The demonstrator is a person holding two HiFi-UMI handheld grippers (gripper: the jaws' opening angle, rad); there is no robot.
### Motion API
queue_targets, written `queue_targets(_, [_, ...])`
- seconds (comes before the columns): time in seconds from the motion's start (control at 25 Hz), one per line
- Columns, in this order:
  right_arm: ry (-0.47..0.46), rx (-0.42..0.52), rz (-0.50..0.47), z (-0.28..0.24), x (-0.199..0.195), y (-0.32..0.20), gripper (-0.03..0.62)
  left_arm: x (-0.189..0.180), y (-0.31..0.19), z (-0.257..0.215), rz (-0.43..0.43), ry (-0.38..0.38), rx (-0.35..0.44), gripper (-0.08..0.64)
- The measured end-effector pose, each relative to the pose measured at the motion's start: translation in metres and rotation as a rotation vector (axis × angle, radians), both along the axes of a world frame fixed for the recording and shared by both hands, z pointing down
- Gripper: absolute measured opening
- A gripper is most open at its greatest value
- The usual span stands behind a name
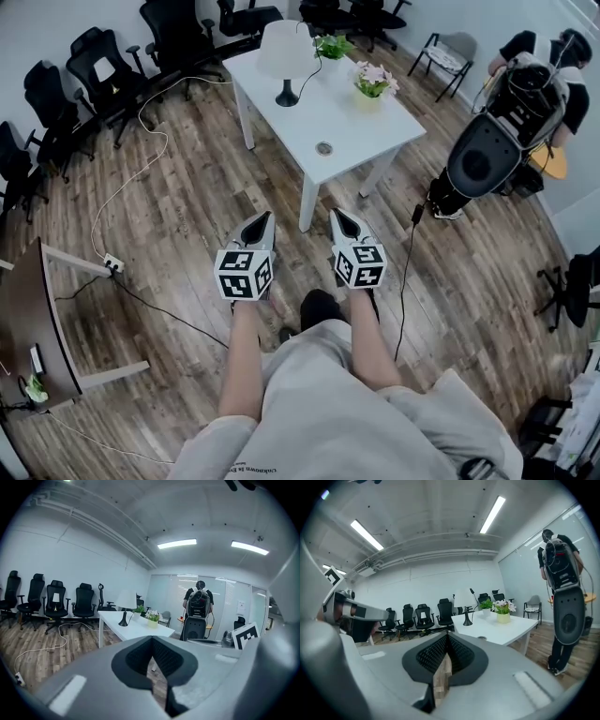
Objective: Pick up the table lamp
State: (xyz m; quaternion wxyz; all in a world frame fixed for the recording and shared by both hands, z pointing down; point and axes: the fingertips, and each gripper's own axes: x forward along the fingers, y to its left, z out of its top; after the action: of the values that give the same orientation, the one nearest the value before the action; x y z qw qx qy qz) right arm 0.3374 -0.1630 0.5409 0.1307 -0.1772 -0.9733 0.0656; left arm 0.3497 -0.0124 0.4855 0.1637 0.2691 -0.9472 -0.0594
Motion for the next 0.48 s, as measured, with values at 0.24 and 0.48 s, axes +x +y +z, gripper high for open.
queue_targets(0.24, [-0.011,-0.018,0.007,0.002,-0.045,0.022,0.047,-0.041,0.017,0.002,0.000,-0.008,0.027,0.000])
queue_targets(0.48, [-0.020,-0.028,-0.018,0.004,-0.128,0.054,0.058,-0.121,0.036,-0.004,0.031,-0.016,-0.006,0.000])
